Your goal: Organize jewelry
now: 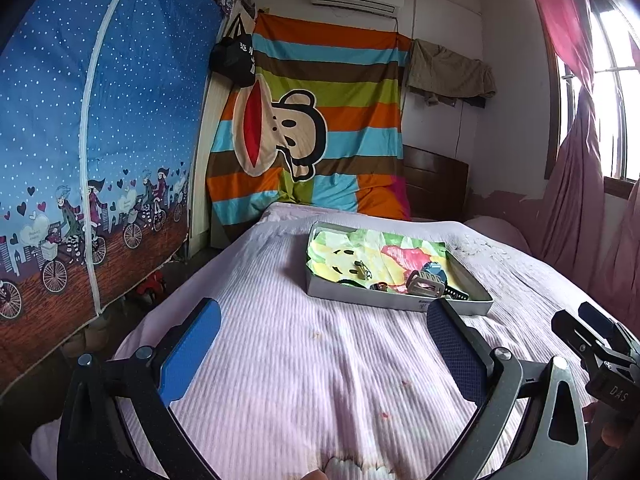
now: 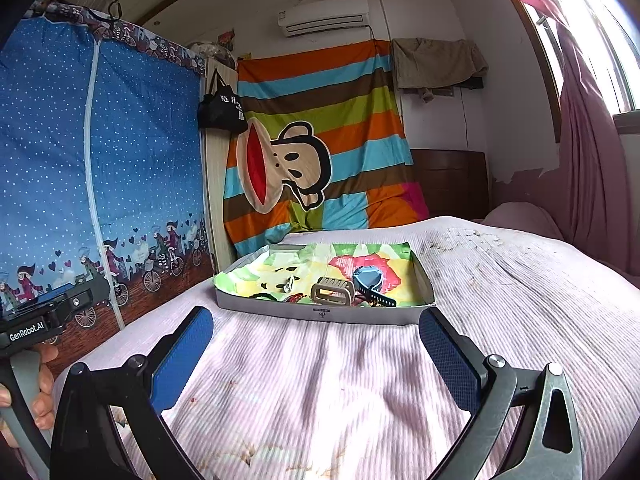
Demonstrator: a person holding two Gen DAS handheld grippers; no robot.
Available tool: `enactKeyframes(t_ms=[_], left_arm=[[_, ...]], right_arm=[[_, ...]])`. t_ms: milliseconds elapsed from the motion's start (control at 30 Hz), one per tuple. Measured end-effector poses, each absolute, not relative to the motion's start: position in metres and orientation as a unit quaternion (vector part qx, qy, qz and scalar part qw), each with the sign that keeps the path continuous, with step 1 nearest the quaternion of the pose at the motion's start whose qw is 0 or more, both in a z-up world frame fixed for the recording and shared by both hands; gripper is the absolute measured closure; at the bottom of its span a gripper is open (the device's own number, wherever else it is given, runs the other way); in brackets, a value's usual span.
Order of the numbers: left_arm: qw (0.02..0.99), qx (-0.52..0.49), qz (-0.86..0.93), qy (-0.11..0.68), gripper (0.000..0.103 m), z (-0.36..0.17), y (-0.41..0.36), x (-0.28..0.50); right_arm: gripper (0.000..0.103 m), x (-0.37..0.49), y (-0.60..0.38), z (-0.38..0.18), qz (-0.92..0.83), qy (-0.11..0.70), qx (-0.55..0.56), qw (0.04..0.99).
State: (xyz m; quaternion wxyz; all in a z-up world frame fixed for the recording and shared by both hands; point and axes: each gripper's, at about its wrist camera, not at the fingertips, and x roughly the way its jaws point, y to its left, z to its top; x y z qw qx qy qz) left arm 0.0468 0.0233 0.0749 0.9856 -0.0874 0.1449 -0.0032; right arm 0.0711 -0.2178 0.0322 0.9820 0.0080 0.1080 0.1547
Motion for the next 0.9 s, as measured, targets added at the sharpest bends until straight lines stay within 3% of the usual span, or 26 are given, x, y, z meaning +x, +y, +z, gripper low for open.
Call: enactKeyframes(t_ms=[900], left_arm=[[0.988,-0.046,0.005,0.15,0.002,0.022,0.022,0.027]], right_arm=[[0.0,0.054,-0.193,-0.011,0.125,0.125,-0.019,0.984]])
